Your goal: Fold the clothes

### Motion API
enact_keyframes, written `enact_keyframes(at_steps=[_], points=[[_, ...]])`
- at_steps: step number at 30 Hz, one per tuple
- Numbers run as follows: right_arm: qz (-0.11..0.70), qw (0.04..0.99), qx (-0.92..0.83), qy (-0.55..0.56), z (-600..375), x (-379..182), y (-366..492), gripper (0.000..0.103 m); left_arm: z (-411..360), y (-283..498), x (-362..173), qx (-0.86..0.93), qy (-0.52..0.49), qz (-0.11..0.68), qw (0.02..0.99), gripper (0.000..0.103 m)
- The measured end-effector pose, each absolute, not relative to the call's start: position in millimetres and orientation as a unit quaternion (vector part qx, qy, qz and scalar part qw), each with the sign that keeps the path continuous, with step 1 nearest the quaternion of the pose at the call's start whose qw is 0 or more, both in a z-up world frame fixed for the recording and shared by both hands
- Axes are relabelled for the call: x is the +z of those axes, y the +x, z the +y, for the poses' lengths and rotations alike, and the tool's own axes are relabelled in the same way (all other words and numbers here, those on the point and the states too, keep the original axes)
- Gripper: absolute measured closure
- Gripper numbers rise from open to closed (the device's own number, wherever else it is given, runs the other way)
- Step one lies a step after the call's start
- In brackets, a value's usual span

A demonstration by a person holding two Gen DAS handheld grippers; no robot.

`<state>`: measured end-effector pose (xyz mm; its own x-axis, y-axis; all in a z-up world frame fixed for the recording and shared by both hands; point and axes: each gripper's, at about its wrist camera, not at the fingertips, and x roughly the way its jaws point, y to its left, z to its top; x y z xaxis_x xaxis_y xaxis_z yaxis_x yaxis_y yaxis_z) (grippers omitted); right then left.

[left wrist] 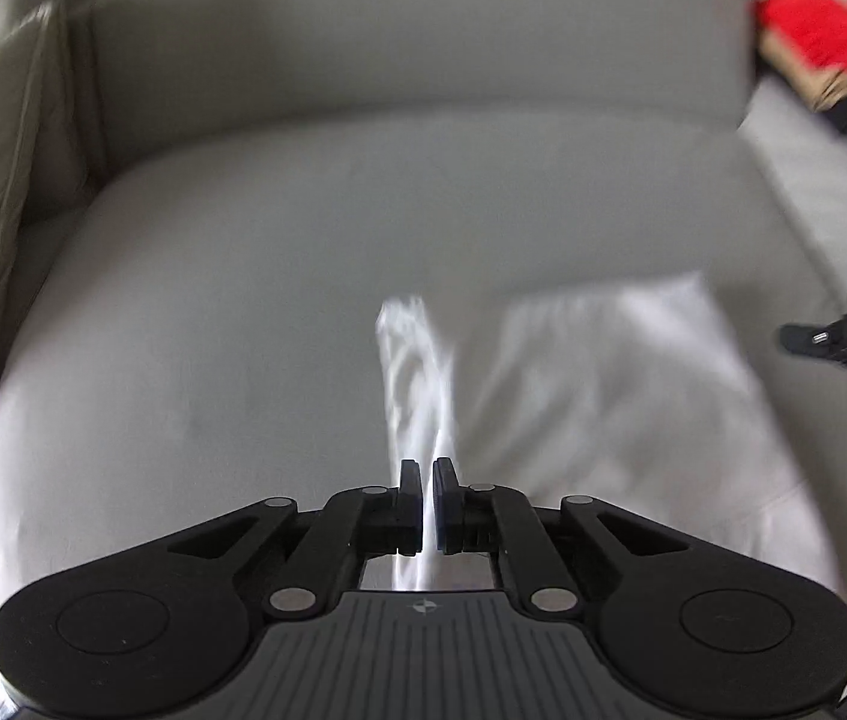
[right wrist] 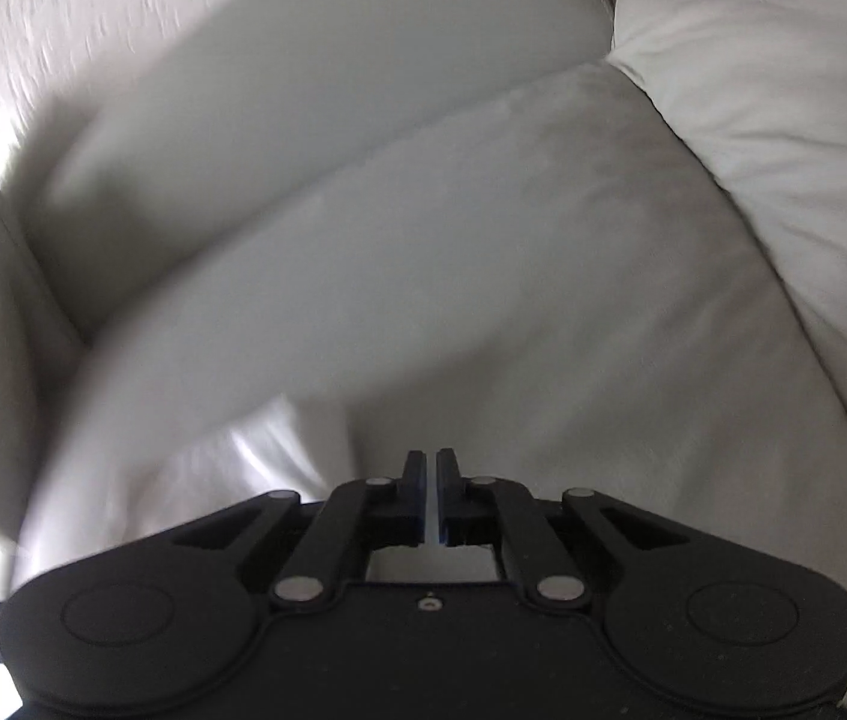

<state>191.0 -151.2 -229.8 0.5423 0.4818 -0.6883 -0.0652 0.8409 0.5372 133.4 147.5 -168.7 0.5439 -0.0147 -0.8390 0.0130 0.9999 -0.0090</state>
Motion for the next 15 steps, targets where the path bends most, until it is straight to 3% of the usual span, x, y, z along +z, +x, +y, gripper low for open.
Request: enact_keyframes(at_steps=[6, 9, 10, 13, 15], points=[[0.464, 0.787, 0.275, 0.3, -113.6, -249.1, 206.0, 0.097, 116.9, 181.8, -204.2, -0.072, -0.013, 0.482, 0.873, 0.096], [0.48, 0.778, 0.248, 0.32, -109.1, -277.6, 219.8, 0.097, 114.8, 197.5, -227.3, -0.022, 0.014, 0.477, 0.878, 0.096], [0.485, 0.775, 0.24, 0.326, -107.5, -287.0, 224.5, 0.102, 120.4, 202.7, -233.1, 0.006, 0.006, 0.473, 0.881, 0.096], [0.459, 0.778, 0.198, 0.381, -127.2, -308.1, 233.7, 0.103, 146.6, 206.9, -240.3, 0.066, -0.051, 0.46, 0.884, 0.096], [0.432, 0.816, 0.155, 0.352, -133.8, -303.2, 232.6, 0.103, 161.4, 206.4, -242.1, 0.093, -0.086, 0.452, 0.883, 0.095]])
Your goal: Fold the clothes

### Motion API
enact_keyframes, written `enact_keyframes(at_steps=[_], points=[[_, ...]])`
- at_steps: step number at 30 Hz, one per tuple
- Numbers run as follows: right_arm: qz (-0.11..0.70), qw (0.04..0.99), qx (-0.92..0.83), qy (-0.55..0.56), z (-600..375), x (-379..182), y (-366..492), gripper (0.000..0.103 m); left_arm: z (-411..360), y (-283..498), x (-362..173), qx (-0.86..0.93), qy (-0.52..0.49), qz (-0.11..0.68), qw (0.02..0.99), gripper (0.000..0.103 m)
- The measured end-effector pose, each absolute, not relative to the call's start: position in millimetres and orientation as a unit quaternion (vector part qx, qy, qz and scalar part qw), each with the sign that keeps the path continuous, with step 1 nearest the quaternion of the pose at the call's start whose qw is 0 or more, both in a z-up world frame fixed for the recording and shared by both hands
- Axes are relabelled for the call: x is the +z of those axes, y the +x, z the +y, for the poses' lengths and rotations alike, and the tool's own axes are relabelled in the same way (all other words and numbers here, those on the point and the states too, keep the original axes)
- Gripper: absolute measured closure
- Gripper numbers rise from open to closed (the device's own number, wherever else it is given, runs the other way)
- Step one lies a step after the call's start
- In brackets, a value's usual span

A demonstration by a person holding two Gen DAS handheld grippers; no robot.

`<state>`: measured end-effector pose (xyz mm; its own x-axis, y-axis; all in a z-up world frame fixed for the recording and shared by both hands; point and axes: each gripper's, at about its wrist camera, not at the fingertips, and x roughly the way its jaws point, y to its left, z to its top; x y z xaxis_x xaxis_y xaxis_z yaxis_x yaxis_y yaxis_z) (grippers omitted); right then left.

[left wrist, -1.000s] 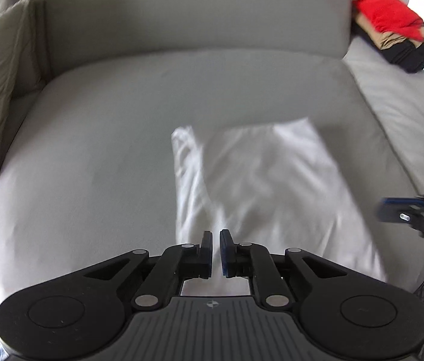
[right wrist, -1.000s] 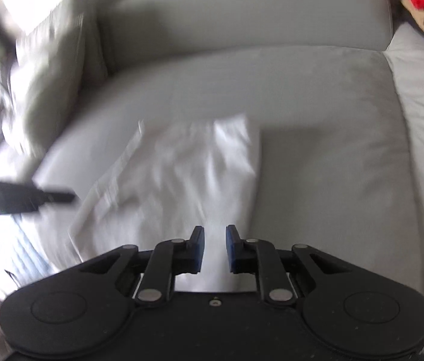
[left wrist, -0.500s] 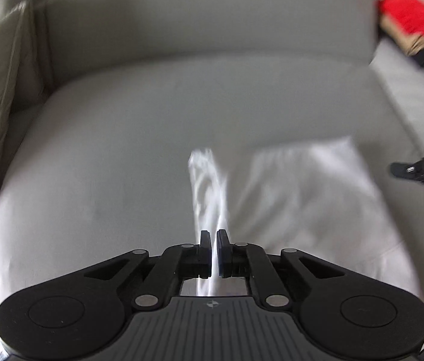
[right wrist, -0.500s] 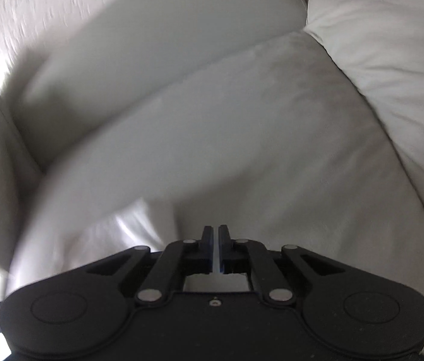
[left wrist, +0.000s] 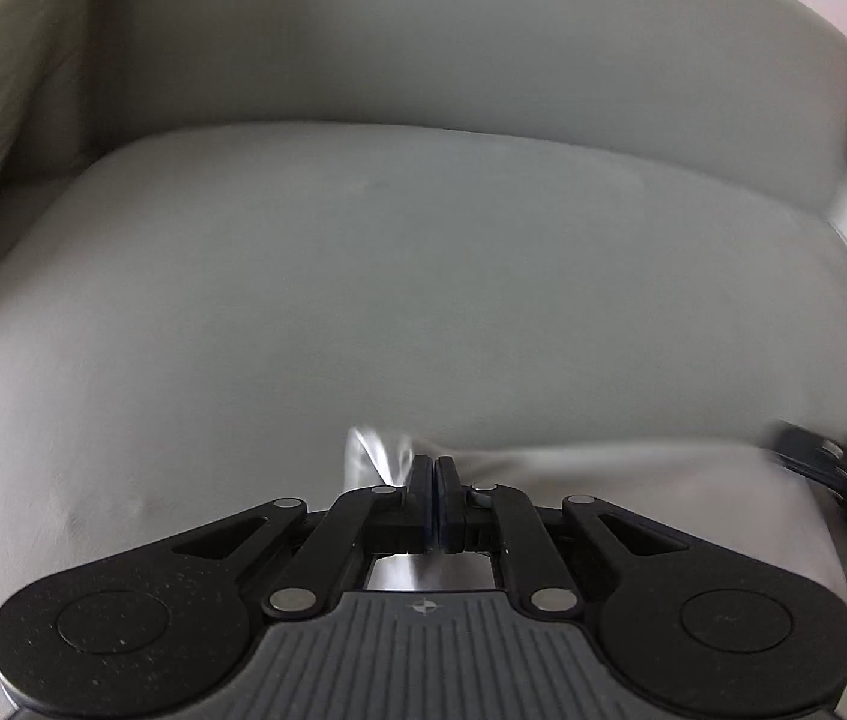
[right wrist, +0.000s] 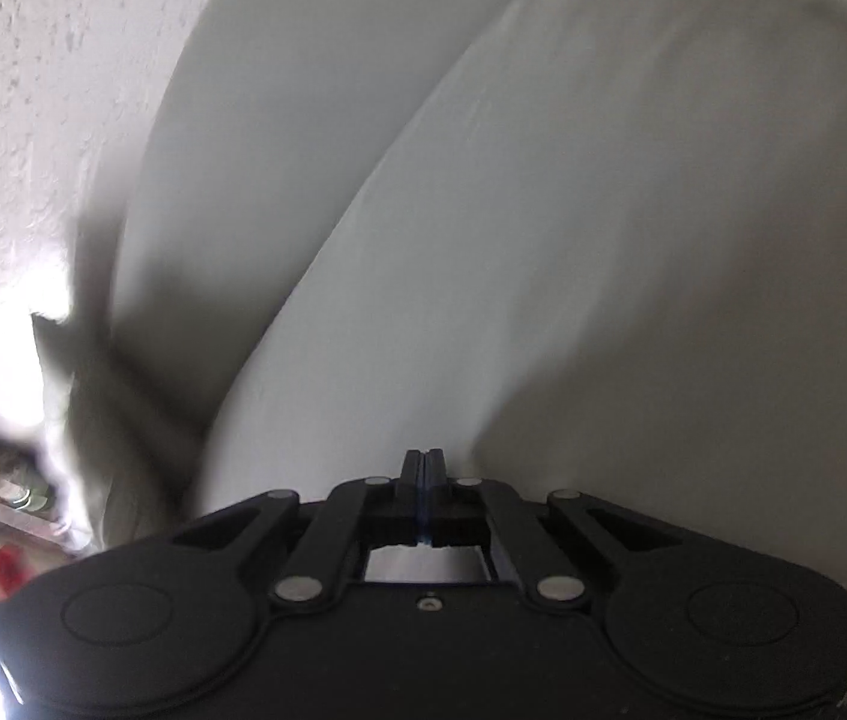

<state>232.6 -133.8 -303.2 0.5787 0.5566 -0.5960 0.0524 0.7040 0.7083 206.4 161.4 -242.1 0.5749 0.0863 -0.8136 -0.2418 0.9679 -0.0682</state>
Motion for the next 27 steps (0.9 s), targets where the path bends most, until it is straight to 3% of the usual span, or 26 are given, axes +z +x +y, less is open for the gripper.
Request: enact_keyframes(at_steps=[6, 14, 18, 22, 27], points=[[0.426, 0.834, 0.134, 0.325, -156.9, -281.4, 218.0, 0.098, 165.1, 183.7, -210.8, 0.125, -0.071, 0.435, 0.889, 0.096], [0.466, 0.831, 0.222, 0.205, -164.5, -228.7, 175.5, 0.096, 122.7, 106.8, -172.7, 0.065, 0.053, 0.488, 0.869, 0.089], [0.486, 0.818, 0.275, 0.139, -148.5, -208.2, 138.1, 0.094, 102.6, 70.6, -167.3, 0.053, 0.07, 0.493, 0.865, 0.082], [0.484, 0.819, 0.295, 0.091, -141.8, -198.4, 103.2, 0.087, 85.4, 49.0, -161.8, 0.049, 0.071, 0.498, 0.863, 0.08], [0.484, 0.818, 0.3, 0.077, -141.8, -187.3, 76.1, 0.086, 76.4, 40.6, -159.3, 0.051, 0.071, 0.494, 0.865, 0.08]])
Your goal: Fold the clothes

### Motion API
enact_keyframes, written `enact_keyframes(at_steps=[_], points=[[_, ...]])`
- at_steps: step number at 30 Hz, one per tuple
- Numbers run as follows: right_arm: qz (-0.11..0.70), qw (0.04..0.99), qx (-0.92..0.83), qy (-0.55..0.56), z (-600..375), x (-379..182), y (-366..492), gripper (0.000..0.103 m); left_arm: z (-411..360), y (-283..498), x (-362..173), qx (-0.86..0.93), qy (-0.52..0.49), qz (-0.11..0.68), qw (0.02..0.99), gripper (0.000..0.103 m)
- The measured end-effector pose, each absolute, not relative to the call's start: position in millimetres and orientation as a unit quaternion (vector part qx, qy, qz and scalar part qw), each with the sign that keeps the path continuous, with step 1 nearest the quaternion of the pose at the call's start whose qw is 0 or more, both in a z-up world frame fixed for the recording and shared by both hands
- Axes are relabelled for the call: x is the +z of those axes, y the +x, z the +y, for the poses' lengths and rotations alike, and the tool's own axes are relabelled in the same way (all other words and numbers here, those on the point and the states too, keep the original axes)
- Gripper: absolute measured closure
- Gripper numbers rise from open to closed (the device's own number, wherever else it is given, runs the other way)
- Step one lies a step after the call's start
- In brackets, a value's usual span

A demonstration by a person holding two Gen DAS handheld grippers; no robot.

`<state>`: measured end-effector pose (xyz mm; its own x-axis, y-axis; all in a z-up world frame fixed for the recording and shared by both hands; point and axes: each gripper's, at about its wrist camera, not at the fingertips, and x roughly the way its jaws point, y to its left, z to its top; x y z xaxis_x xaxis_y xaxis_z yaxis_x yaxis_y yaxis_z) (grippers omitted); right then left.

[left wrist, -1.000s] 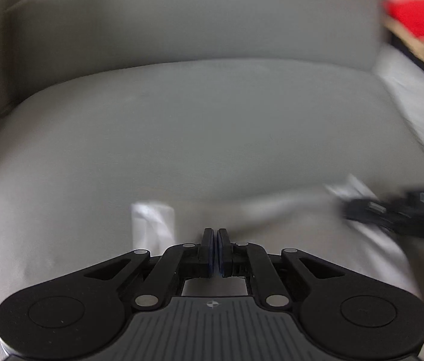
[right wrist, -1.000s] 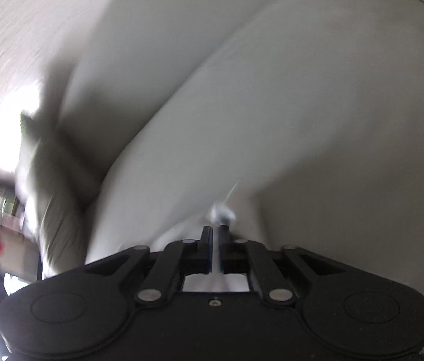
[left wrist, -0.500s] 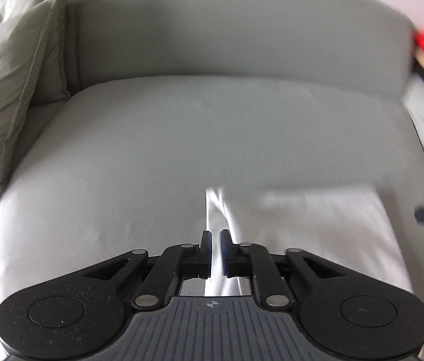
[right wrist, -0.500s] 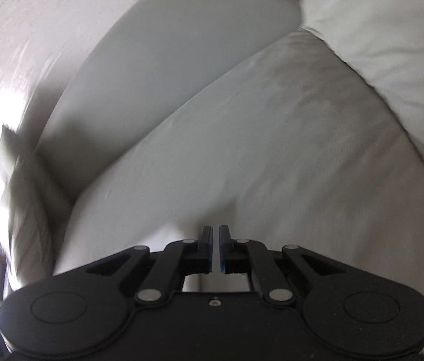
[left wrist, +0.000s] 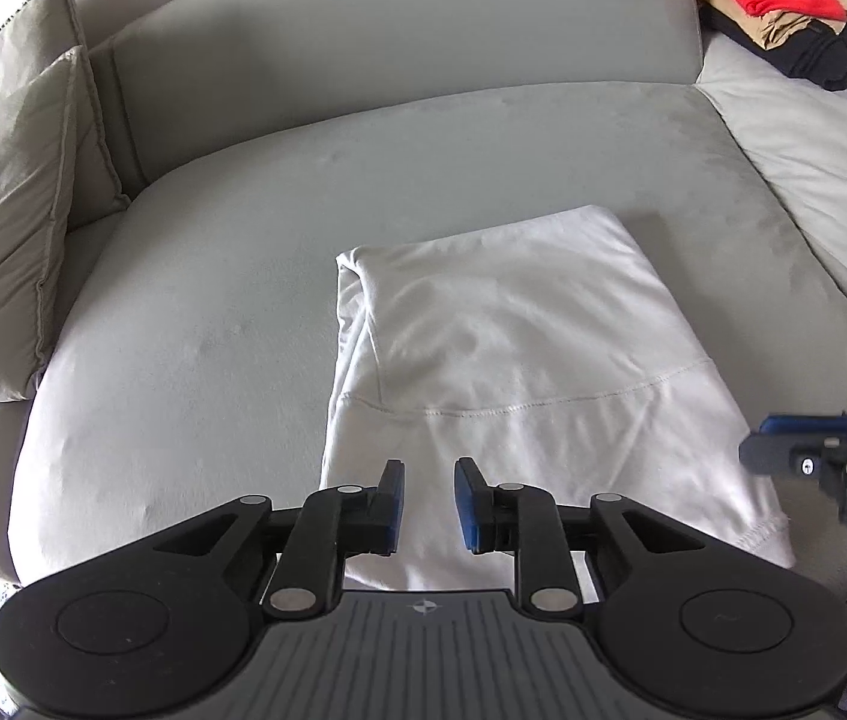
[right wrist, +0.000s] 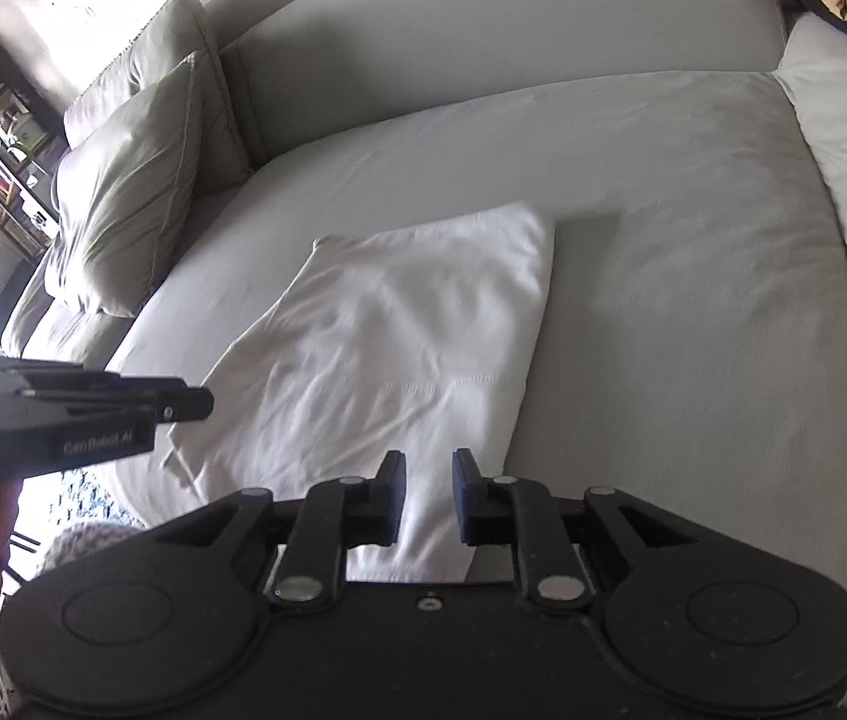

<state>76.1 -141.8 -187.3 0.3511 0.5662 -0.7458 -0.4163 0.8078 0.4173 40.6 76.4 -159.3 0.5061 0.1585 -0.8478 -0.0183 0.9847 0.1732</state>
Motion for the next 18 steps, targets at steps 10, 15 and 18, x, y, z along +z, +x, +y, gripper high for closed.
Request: enact_keyframes(at_steps=[10, 15, 18], points=[[0.486, 0.818, 0.298, 0.071, -144.0, -181.0, 47.7, 0.086, 83.9, 24.7, -168.3, 0.059, 0.048, 0.508, 0.858, 0.075], [0.48, 0.828, 0.281, 0.075, -151.6, -186.5, 43.4, 0.087, 99.5, 18.2, -169.7, 0.056, 0.038, 0.514, 0.855, 0.076], [0.476, 0.826, 0.292, 0.078, -144.3, -184.8, 47.5, 0.087, 98.9, 21.4, -172.4, 0.035, 0.038, 0.511, 0.858, 0.091]])
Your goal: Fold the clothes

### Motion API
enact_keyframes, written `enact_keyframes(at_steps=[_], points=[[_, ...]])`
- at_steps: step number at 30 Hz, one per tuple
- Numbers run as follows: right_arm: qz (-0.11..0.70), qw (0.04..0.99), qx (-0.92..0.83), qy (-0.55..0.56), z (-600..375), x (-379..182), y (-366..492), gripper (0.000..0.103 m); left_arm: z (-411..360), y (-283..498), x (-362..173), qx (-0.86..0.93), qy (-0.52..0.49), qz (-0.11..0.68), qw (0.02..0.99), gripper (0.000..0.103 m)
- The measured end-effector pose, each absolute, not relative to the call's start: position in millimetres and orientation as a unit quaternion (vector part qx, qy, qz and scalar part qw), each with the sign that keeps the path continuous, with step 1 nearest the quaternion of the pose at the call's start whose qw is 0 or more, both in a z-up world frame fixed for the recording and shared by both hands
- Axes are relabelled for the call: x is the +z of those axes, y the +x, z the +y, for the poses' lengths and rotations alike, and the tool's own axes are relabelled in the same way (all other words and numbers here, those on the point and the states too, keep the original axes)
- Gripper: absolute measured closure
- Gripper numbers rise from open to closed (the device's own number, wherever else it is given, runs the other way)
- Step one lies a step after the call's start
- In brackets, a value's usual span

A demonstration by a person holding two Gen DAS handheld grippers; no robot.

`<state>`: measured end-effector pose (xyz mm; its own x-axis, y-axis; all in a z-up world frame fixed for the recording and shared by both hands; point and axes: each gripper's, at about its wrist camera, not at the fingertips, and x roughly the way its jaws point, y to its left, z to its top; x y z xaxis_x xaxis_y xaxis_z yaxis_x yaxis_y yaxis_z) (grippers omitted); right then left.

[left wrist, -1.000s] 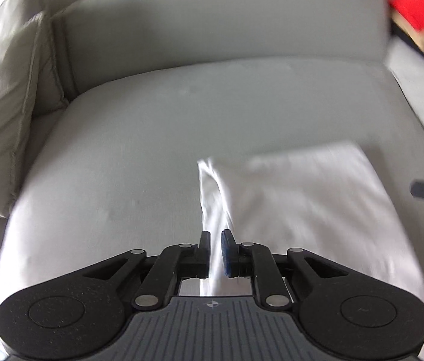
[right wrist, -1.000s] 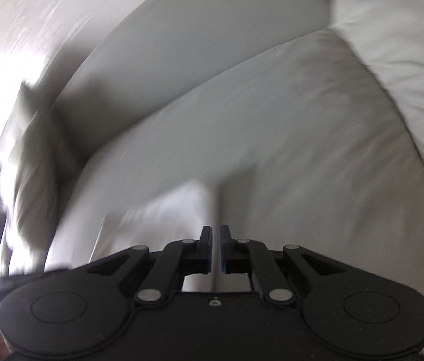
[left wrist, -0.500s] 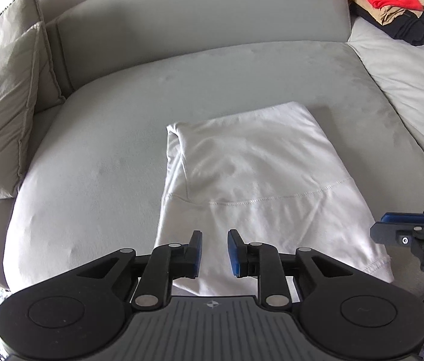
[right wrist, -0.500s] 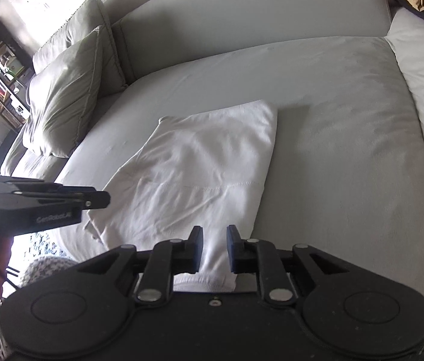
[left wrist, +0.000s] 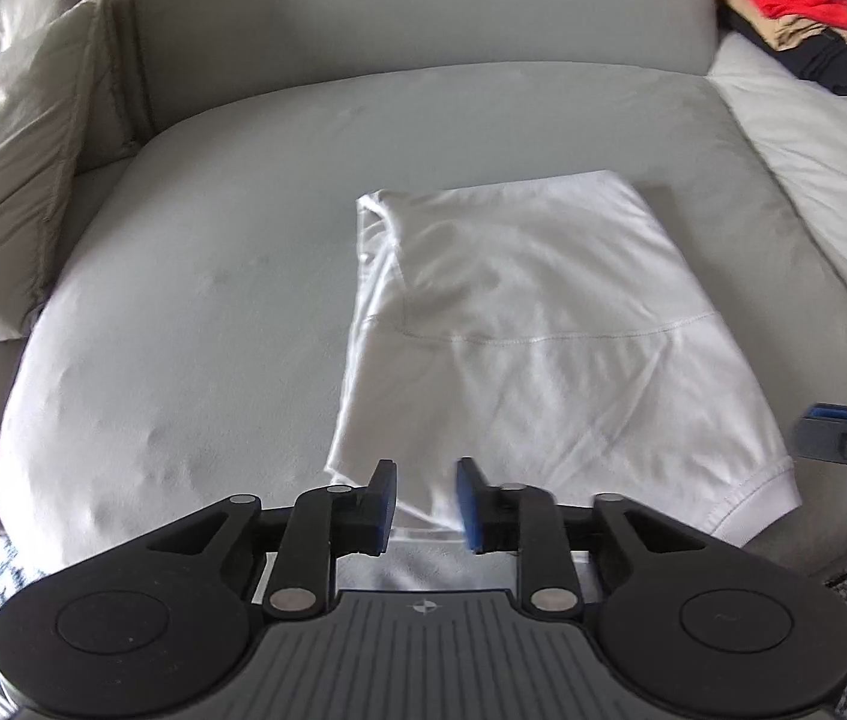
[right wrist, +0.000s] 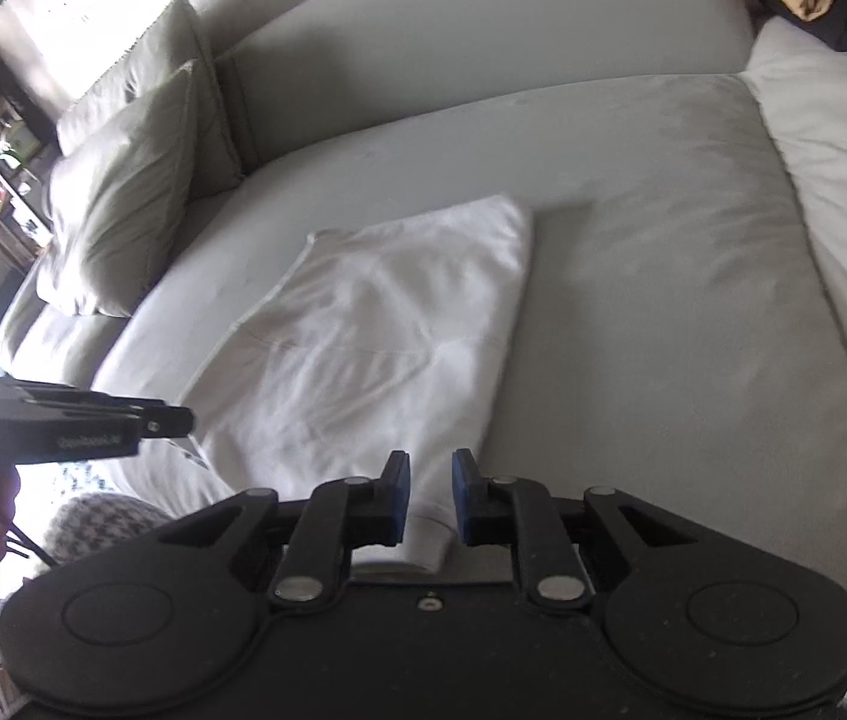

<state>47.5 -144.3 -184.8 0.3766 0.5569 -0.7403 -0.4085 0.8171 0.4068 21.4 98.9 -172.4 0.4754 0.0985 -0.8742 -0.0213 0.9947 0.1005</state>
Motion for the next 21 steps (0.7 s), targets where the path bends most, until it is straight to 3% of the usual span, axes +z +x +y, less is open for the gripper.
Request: enact_keyframes(at_steps=[9, 14, 15, 17, 18, 19, 21], points=[[0.505, 0.806, 0.307, 0.011, -110.8, -211.0, 54.5, 0.088, 87.8, 41.1, -213.2, 0.006, 0.071, 0.577, 0.813, 0.094], [0.518, 0.791, 0.323, 0.044, -137.2, -191.7, 46.9, 0.087, 106.5, 24.5, -184.9, -0.015, 0.065, 0.553, 0.83, 0.083], [0.521, 0.787, 0.326, 0.061, -144.0, -186.6, 47.8, 0.084, 112.8, 22.7, -177.1, -0.016, 0.058, 0.542, 0.838, 0.081], [0.511, 0.788, 0.326, 0.105, -158.0, -178.1, 55.5, 0.063, 127.9, 23.0, -163.5, -0.01, 0.035, 0.519, 0.854, 0.059], [0.509, 0.789, 0.32, 0.13, -163.5, -178.2, 61.2, 0.044, 135.5, 24.5, -157.6, -0.006, 0.021, 0.507, 0.861, 0.057], [0.508, 0.788, 0.312, 0.155, -168.3, -180.5, 67.5, 0.033, 143.2, 27.8, -153.6, 0.0, 0.009, 0.5, 0.866, 0.057], [0.506, 0.785, 0.294, 0.206, -177.7, -184.9, 80.1, 0.033, 155.9, 38.6, -152.4, 0.01, -0.019, 0.494, 0.869, 0.056]])
